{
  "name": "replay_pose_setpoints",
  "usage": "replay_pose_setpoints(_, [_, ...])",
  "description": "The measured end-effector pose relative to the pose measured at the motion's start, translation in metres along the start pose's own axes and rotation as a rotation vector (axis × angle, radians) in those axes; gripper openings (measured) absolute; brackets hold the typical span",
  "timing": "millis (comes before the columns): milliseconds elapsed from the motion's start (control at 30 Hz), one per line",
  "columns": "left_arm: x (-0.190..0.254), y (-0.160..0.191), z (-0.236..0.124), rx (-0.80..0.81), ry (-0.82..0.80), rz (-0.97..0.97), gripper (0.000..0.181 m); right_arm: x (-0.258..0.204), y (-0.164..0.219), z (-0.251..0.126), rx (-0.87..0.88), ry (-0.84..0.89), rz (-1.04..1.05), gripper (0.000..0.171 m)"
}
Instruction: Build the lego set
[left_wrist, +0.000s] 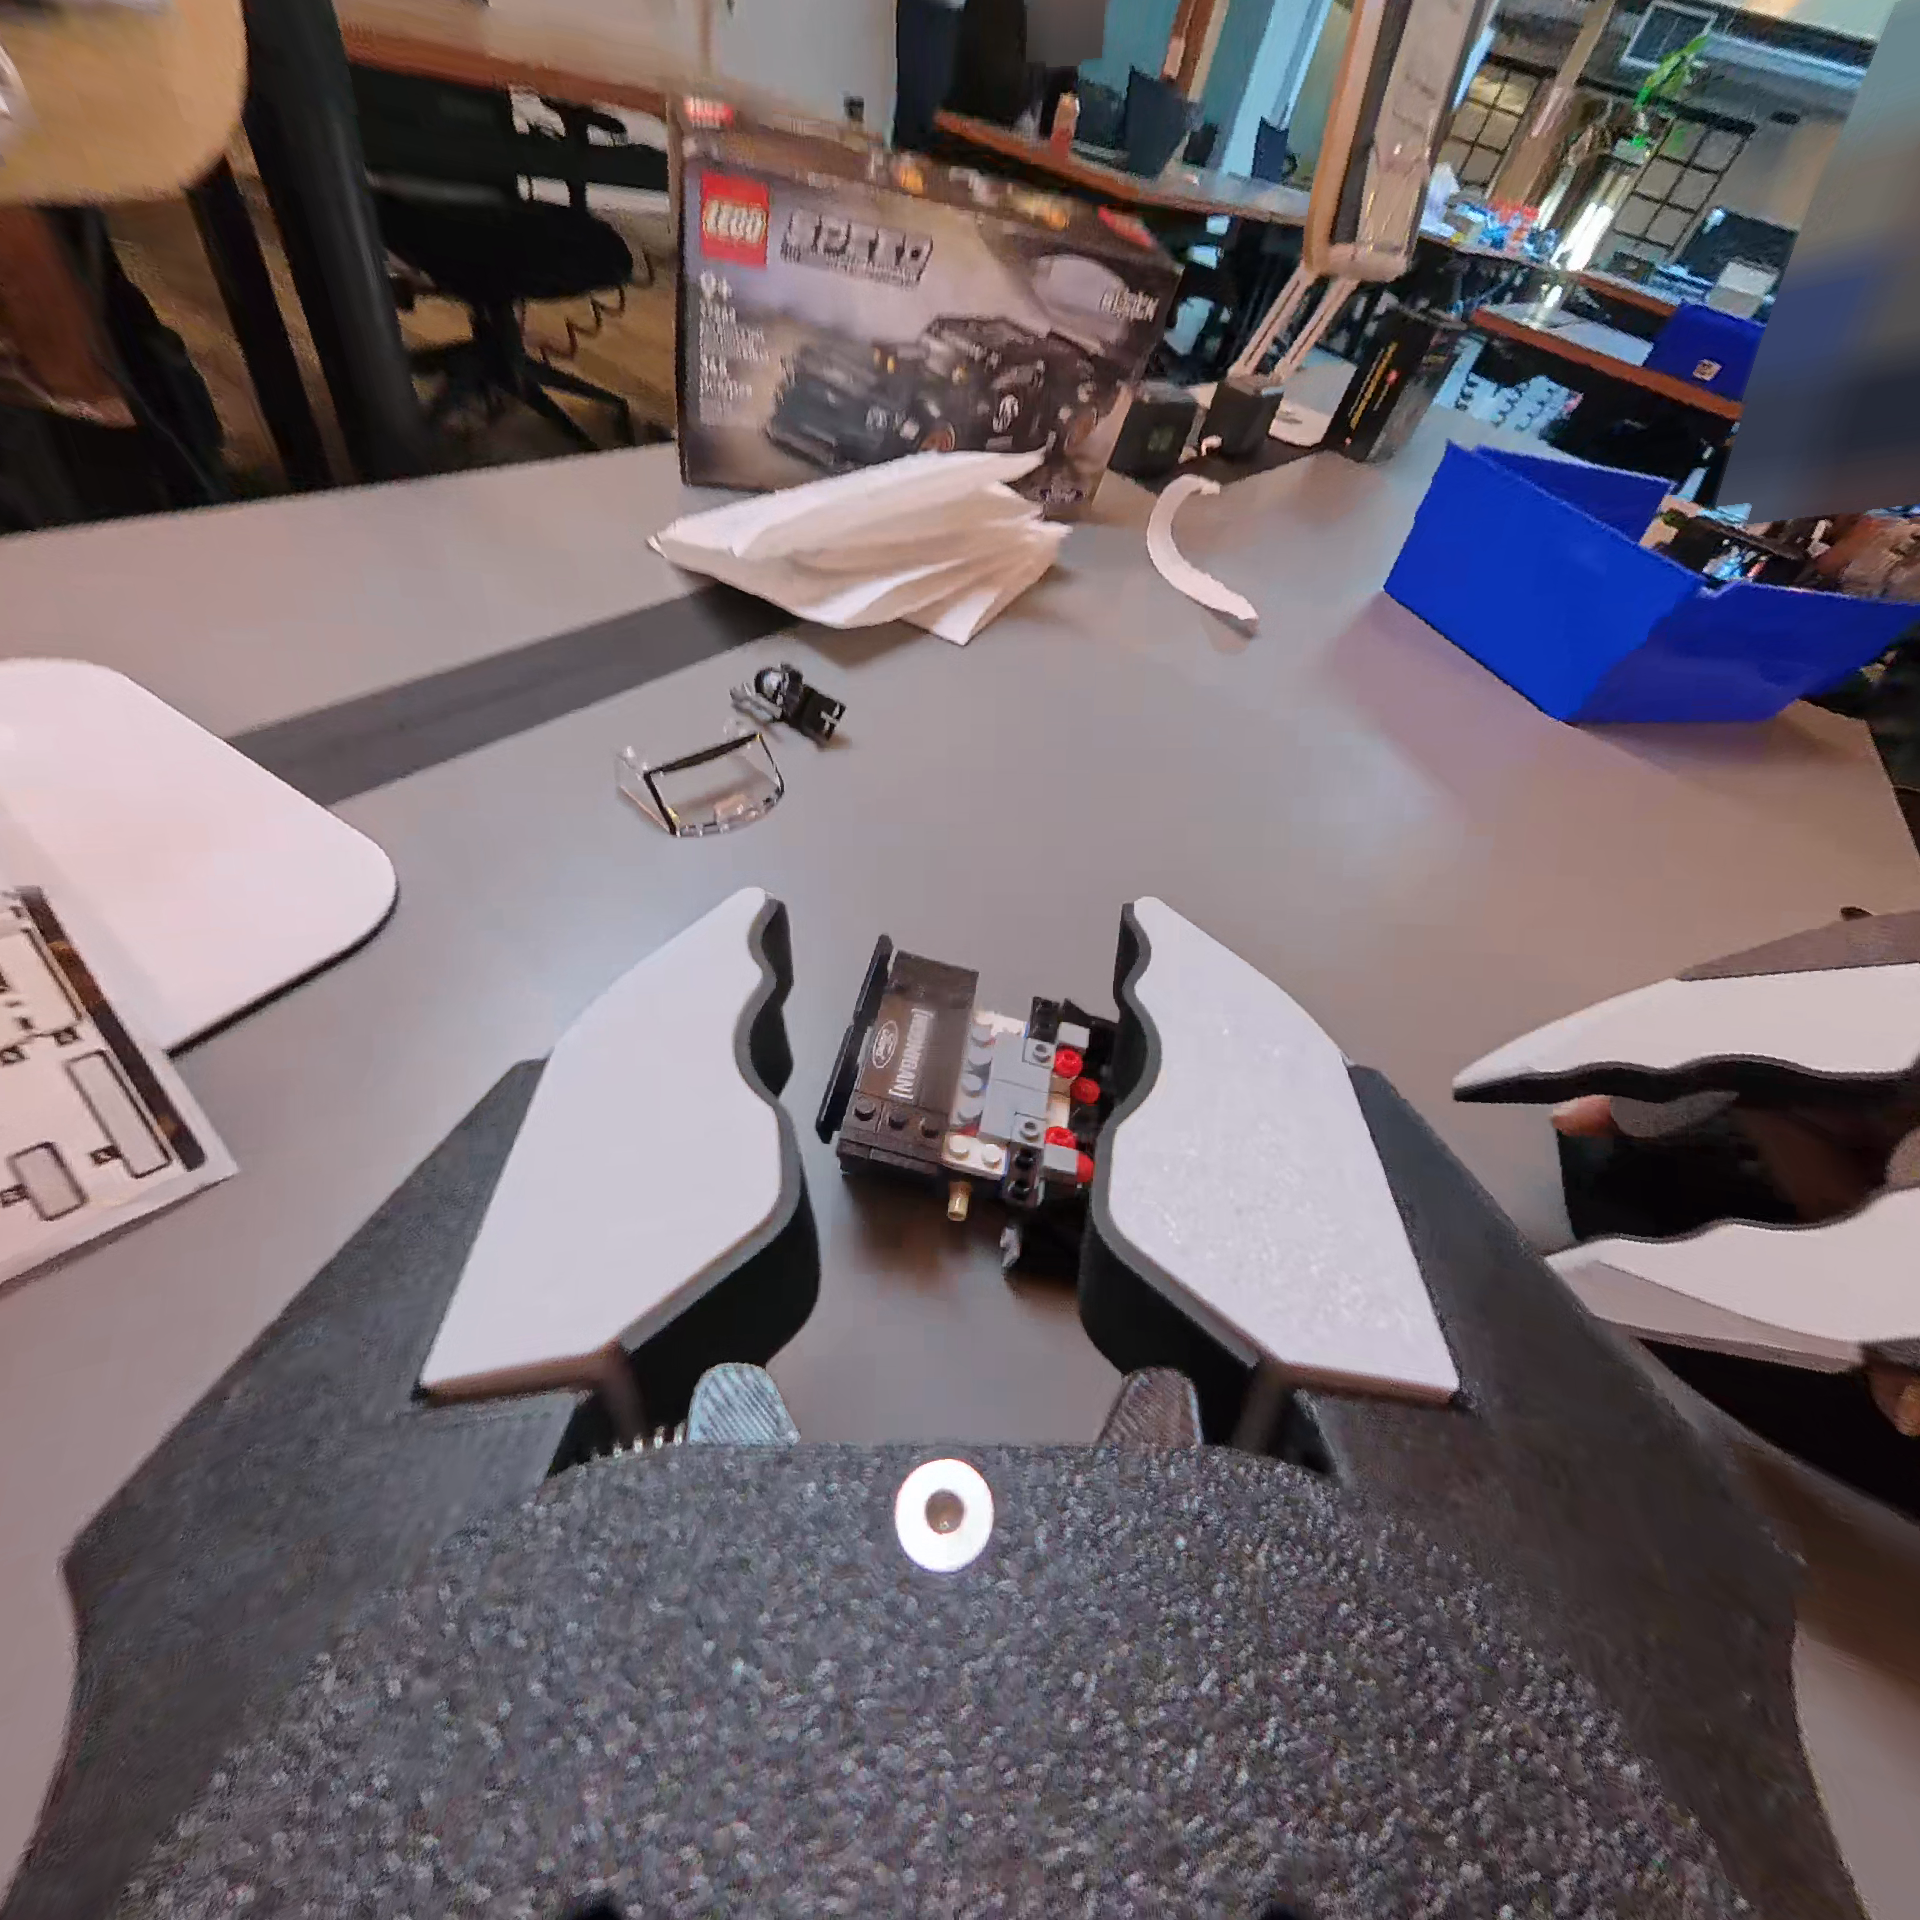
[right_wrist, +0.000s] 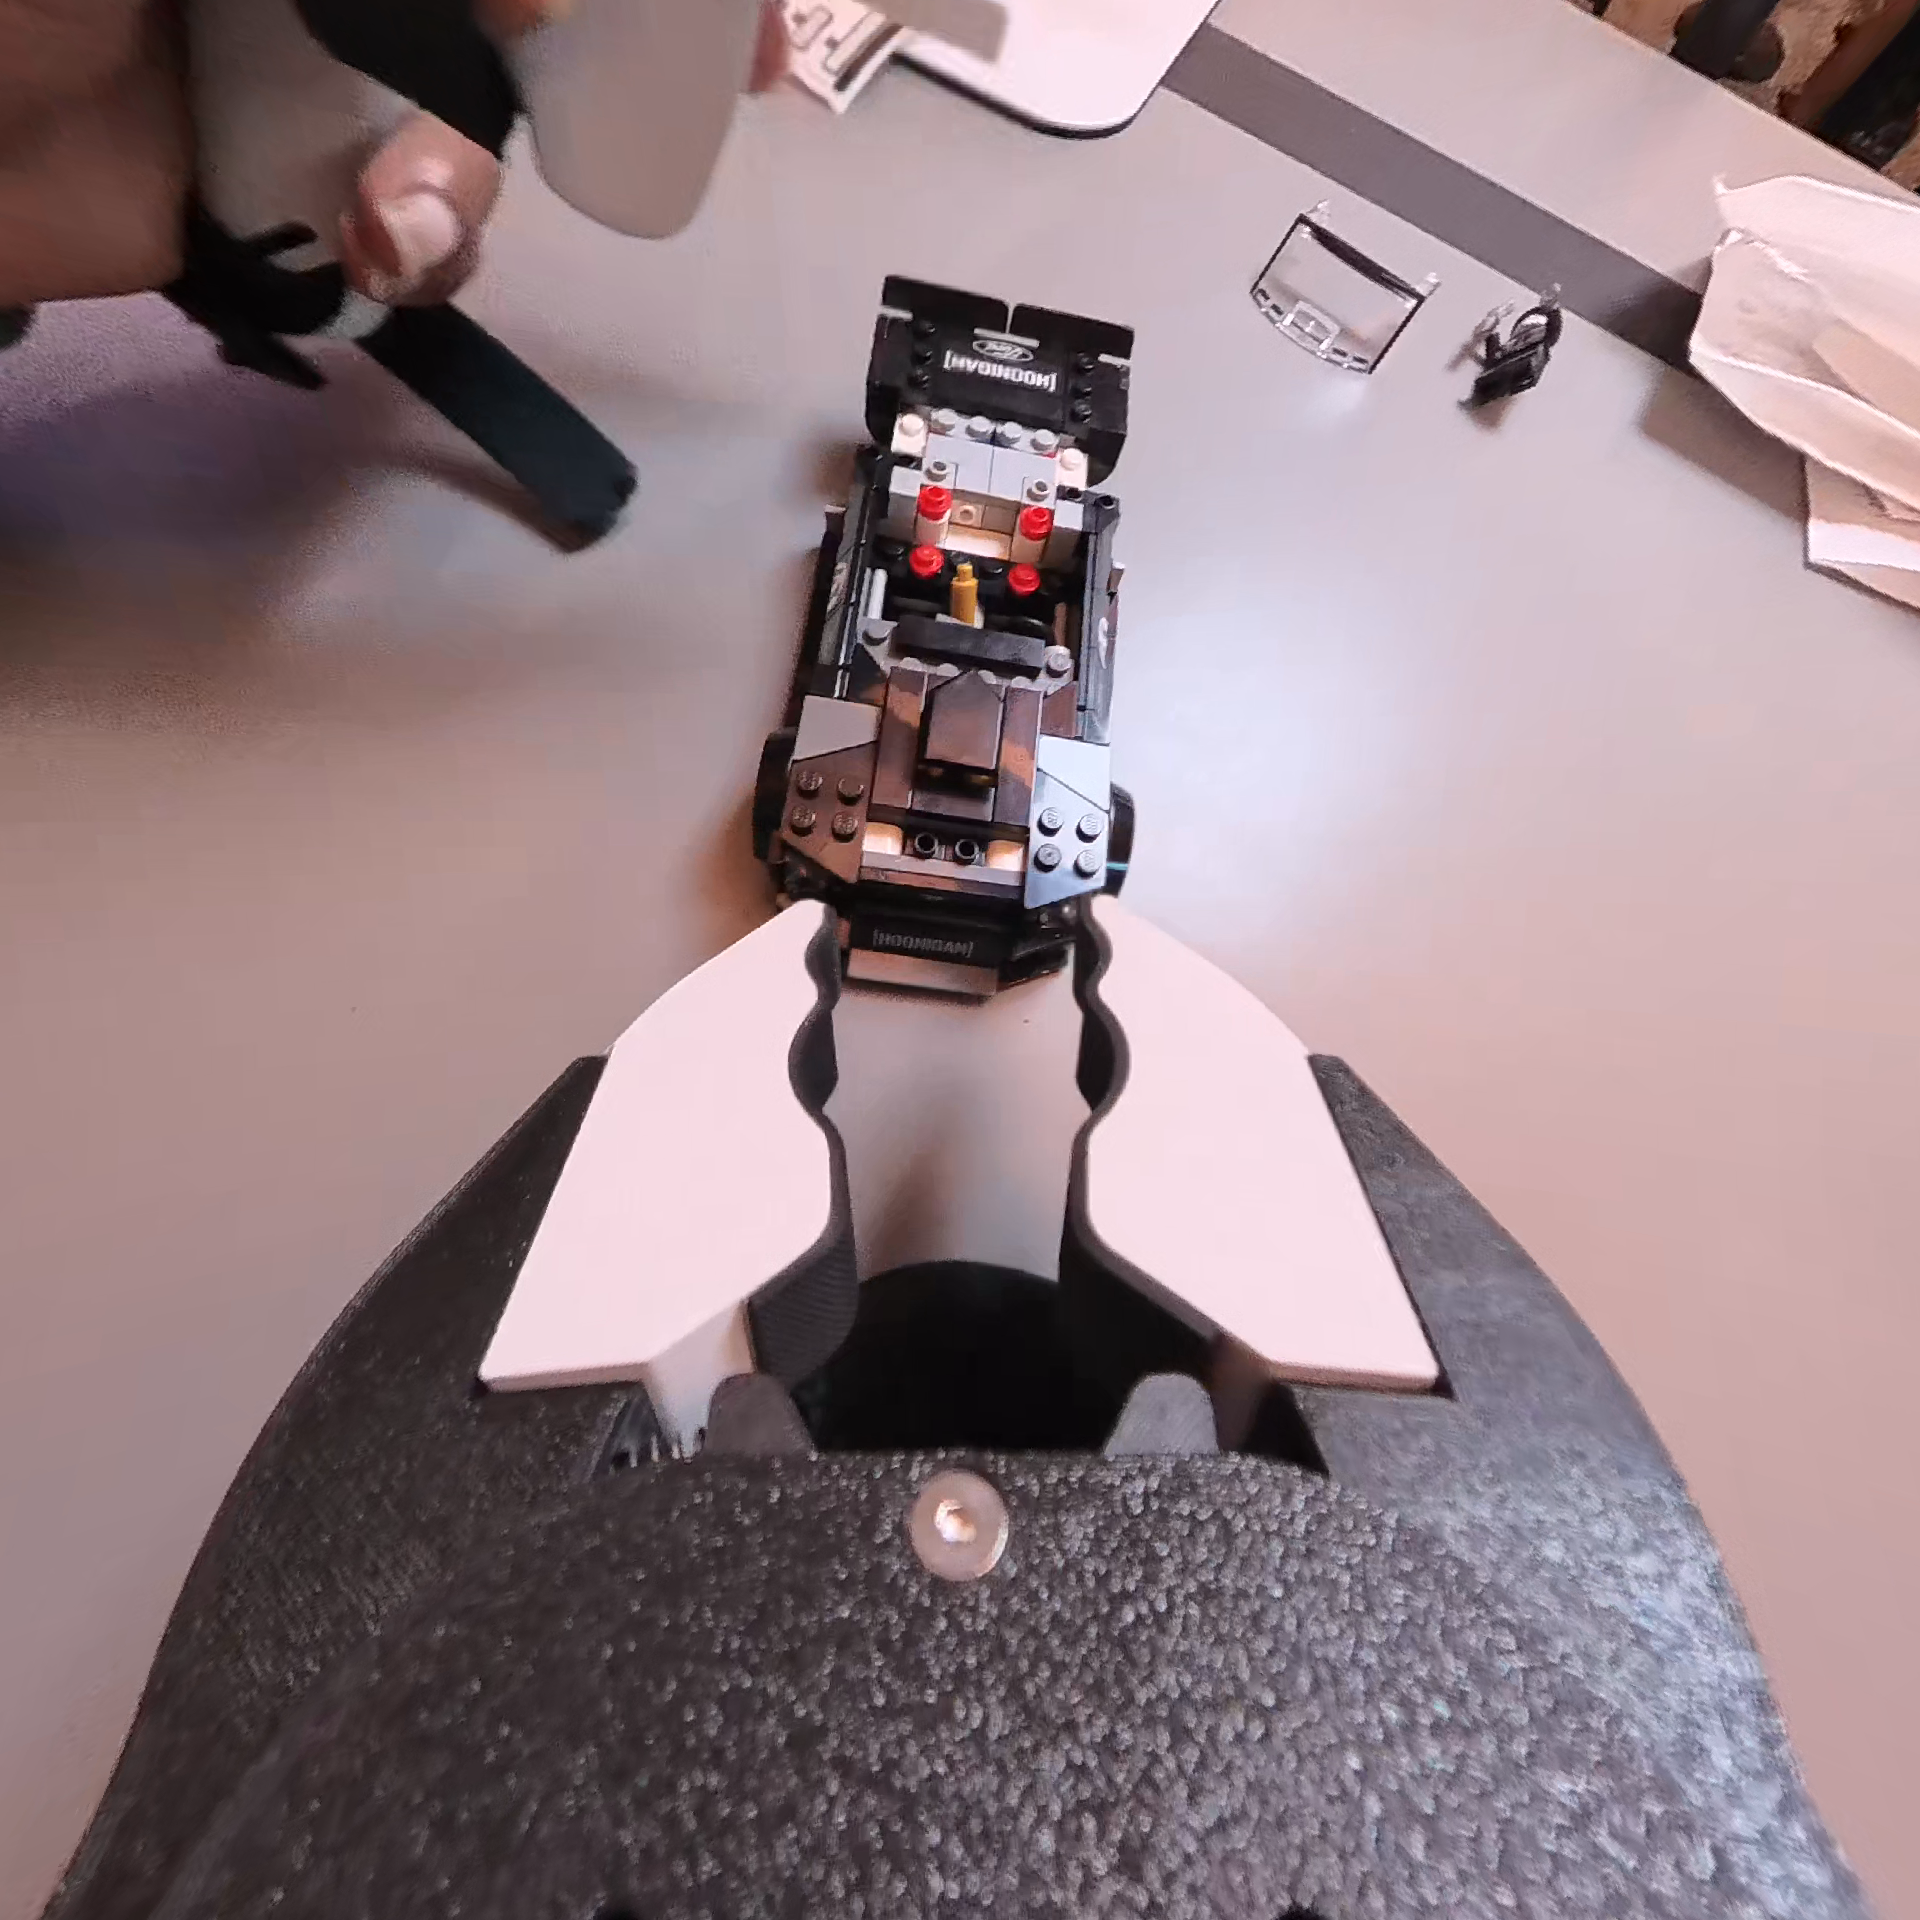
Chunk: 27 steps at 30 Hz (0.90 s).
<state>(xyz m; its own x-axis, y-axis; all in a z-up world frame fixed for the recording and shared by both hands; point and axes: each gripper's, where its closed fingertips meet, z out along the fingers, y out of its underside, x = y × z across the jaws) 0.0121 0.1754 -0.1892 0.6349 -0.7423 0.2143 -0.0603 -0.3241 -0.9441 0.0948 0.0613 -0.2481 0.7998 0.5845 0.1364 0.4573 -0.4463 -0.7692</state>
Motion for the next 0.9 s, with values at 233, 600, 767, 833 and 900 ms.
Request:
replay_pose_setpoints(233, [0.020, -0.011, -0.036, 0.057, -0.100, 0.104, 0.043, 0.010, -0.005, 0.002, 0.022, 0.041, 0.011, 0.045])
replay_pose_setpoints(600, [0.028, 0.012, -0.110, 0.085, -0.259, 0.090, 0.040, 0.013, -0.013, -0.001, 0.091, 0.069, 0.001, 0.052])
replay_pose_setpoints(767, [0.033, 0.021, -0.140, 0.125, -0.336, 0.095, 0.033, 0.016, -0.015, -0.003, 0.128, 0.097, 0.007, 0.057])
replay_pose_setpoints(833, [0.034, 0.025, -0.149, 0.133, -0.371, 0.103, 0.031, 0.016, -0.016, -0.003, 0.142, 0.107, 0.005, 0.059])
replay_pose_setpoints(900, [0.033, 0.031, -0.157, 0.132, -0.415, 0.121, 0.027, 0.017, -0.017, -0.005, 0.157, 0.122, 0.001, 0.061])
